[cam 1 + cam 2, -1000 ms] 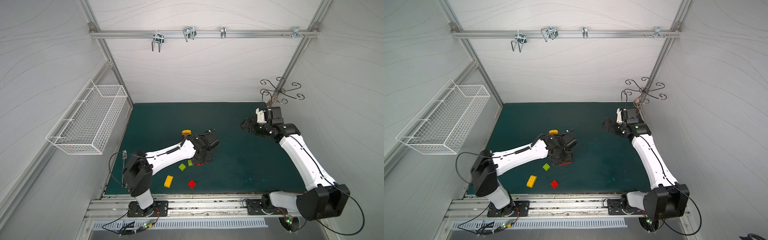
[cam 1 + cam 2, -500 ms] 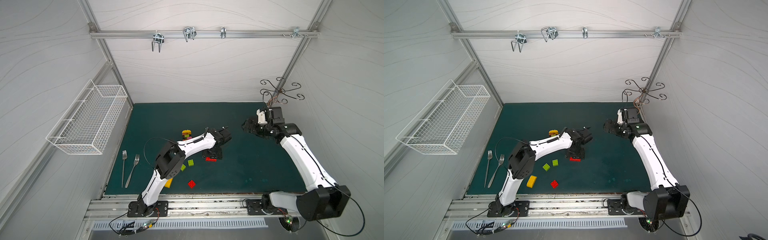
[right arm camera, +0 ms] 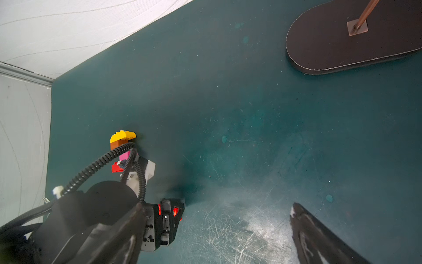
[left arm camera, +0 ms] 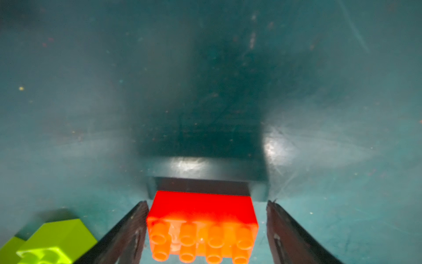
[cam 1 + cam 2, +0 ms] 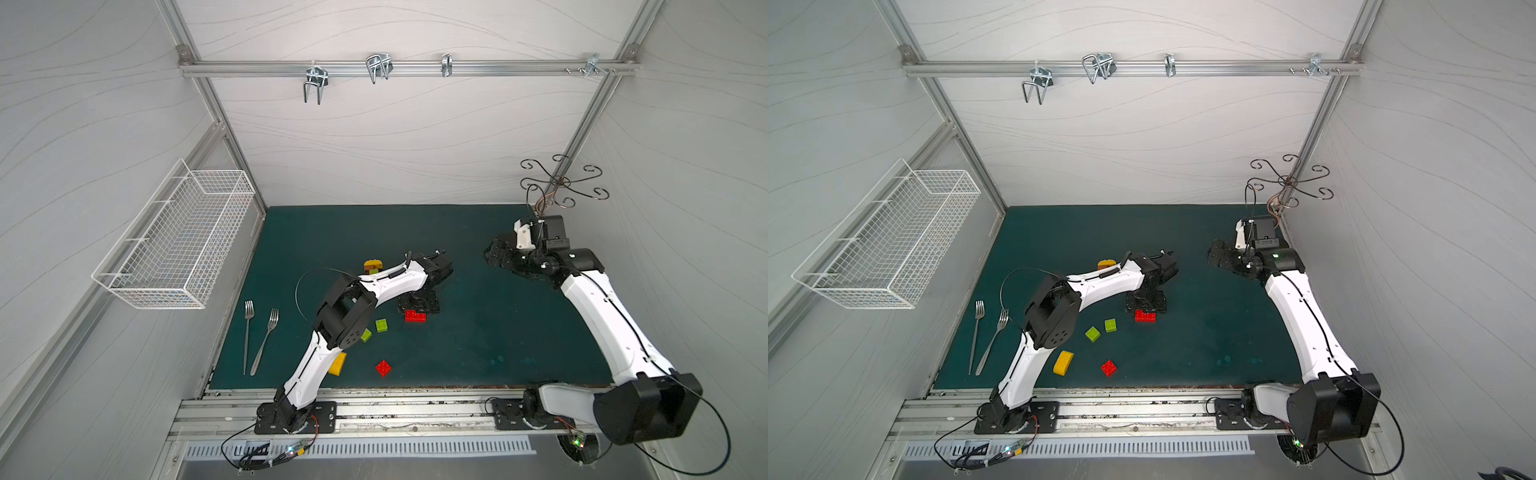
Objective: Assemble the letter s with lego
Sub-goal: Place the lego brick at the center of the board, then pick up the lego brick from the center of the board.
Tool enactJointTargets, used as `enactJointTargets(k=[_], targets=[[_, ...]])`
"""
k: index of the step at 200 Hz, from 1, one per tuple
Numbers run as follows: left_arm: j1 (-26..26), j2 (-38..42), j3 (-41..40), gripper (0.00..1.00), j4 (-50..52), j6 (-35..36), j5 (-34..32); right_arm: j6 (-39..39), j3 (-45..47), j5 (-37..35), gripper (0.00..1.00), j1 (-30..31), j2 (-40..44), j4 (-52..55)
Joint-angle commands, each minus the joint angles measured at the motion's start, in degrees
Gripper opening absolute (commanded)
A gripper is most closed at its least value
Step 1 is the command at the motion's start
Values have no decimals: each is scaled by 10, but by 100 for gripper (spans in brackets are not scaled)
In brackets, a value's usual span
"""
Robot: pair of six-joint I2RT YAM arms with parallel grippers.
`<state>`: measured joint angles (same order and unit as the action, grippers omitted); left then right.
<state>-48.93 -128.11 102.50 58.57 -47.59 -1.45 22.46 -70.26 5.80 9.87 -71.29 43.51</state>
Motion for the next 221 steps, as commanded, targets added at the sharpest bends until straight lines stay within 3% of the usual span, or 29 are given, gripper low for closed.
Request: enactJointTargets(k=[1,39,74,102,131,162,199,221], targets=[[-2,-10,23,88,2,-2,0,12,9,-20,99,-3,17,2],[-1,74,5,92,6,1,-16,21,-12,-9,99,-3,9,30],[13,224,-38,92,27,7,-68,23,-37,20,99,-2,-9,66],[47,367,-119,88,29,8,-109,20,-35,35,97,27,-18,76],[109,514,-230,86,22,9,-135,17,-29,9,94,107,-38,91],[199,653,-326,84,25,15,-130,38,-22,-22,85,210,-67,95],[298,756,-398,83,43,23,-117,95,-23,-54,65,371,-125,83],[331,790,-427,83,49,22,-117,127,-69,-67,61,465,-209,84]])
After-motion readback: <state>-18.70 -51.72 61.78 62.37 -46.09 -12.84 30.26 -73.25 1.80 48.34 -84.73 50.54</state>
